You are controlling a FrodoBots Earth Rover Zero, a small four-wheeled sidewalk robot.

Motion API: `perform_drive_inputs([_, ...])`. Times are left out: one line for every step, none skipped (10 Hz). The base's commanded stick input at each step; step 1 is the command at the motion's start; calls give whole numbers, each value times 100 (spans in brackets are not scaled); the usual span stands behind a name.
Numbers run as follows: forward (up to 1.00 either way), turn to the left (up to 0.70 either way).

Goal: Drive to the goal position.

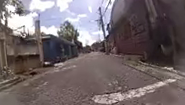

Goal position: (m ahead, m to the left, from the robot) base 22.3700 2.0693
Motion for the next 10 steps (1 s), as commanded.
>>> perform_drive_inputs([70,0])
perform_drive_inputs([70,0])
perform_drive_inputs([70,0])
perform_drive_inputs([70,0])
perform_drive_inputs([70,0])
perform_drive_inputs([70,0])
perform_drive_inputs([70,0])
perform_drive_inputs([70,0])
perform_drive_inputs([70,0])
perform_drive_inputs([70,0])
